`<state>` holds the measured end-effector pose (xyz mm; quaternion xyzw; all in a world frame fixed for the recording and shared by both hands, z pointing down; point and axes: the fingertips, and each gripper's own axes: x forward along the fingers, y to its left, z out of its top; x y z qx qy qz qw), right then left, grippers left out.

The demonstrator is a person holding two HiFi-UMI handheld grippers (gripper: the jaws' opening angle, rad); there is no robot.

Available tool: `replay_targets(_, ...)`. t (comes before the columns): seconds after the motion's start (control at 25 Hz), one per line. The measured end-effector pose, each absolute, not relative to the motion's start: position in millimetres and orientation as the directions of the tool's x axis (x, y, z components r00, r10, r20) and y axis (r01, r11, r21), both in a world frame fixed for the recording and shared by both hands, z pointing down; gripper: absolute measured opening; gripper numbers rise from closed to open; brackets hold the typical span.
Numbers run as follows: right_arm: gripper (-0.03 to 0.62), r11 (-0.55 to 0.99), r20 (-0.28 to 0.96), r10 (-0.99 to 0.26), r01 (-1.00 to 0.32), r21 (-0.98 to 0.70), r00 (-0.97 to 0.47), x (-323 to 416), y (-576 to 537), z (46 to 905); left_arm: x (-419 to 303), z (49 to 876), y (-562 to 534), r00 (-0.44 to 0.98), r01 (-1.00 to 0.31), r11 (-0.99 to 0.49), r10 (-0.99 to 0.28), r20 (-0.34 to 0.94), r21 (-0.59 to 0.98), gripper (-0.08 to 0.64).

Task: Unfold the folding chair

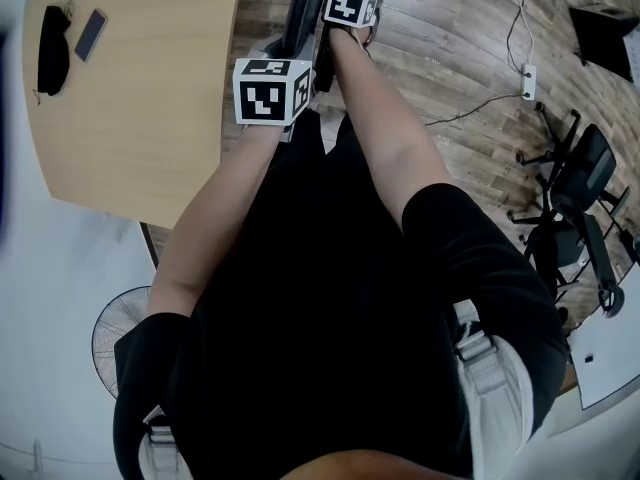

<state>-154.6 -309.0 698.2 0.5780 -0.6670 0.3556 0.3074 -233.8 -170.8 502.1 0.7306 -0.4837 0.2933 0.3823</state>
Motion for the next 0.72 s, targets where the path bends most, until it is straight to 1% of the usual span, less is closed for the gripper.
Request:
replay_targets(0.08,0.261,0.072,0.822,-0.552,-0.990,-0.118,-0.138,-155.0,-308.9,700.0,-236.8,502.5,-170.6,0.361,-0.931,-0.237,-0.484,0.797,0.278,0.063)
replay_targets(0.28,0.263,0.062,0.814,-0.554,-0.984,-0.165,-0.171,-163.5,-309.8,703.3,-246.9,504.9,-172.7,0.366,-0.929,-0.234,-0.486,0.793,0.286,0.063)
replay_targets(0.36,0.255,0.053,0.815,-0.544,-0.978,-0.204,-0.200,-168.0,-308.3,706.6,-248.6,505.0,-173.1,0.371,-0.928,-0.235,-0.486,0.791,0.290,0.063)
replay_targets(0.44,0.219,0.050,0.818,-0.529,-0.970,-0.238,-0.228,-173.0,-306.3,710.4,-249.1,504.9,-173.3,0.376,-0.926,-0.241,-0.489,0.788,0.292,0.063)
replay_targets(0.52,0.212,0.033,0.820,-0.521,-0.965,-0.259,-0.238,-175.4,-303.4,713.4,-249.9,505.1,-173.0,0.379,-0.924,-0.250,-0.493,0.783,0.290,0.064)
replay_targets(0.72,0.207,-0.005,0.820,-0.540,-0.973,-0.230,-0.191,-167.8,-302.2,692.1,-258.9,506.9,-173.7,0.394,-0.917,-0.260,-0.492,0.776,0.301,0.064)
